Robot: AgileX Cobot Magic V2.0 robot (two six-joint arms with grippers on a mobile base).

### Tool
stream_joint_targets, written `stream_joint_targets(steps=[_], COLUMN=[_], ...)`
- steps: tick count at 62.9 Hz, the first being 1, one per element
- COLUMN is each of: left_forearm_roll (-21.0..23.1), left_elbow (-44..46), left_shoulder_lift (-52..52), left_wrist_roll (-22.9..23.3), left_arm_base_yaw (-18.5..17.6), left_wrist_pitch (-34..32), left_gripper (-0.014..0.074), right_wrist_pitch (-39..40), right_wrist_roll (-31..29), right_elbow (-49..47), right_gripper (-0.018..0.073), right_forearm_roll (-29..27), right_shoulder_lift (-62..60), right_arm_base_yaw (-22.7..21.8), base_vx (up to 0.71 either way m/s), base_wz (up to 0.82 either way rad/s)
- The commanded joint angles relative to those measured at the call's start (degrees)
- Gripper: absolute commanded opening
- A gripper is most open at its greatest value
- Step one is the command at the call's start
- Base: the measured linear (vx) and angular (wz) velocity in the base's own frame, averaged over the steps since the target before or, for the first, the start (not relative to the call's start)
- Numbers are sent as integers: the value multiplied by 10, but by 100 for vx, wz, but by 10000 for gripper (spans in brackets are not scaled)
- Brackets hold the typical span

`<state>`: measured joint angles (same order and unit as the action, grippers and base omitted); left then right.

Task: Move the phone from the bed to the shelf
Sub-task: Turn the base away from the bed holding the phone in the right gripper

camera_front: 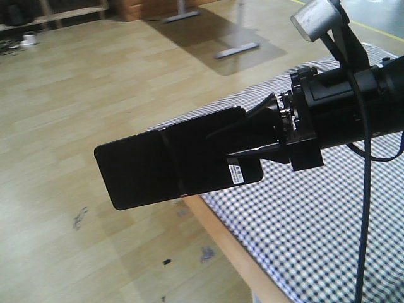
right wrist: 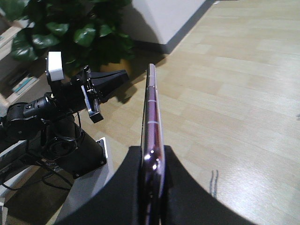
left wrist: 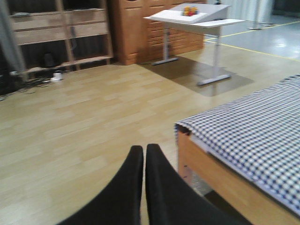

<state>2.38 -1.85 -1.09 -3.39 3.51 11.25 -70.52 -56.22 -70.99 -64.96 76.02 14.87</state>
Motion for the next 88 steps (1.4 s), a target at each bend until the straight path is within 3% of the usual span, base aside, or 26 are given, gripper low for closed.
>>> stream_joint_targets(steps=[1,41,88], left_forearm_roll=[5,5,5], left_elbow=[-4,-4,-4], left_shoulder_lift=[-5,-5,-5], left_wrist_roll=[0,0,0], left_arm_base_yaw=[0,0,0], left_wrist_pitch=[-40,-40,-40], left_gripper=[1,1,1], right_wrist_pitch=[-32,-32,-32], right_wrist_roll=[-2,-2,-2], right_elbow=[-15,-15,-15], right_gripper=[-2,-2,-2], right_forearm_roll=[-52,-52,-52], right_shoulder_lift=[-18,-18,-18], right_arm_base_yaw=[1,1,1], base_vx=[-3,-1,4], base_wz=[63,53,21])
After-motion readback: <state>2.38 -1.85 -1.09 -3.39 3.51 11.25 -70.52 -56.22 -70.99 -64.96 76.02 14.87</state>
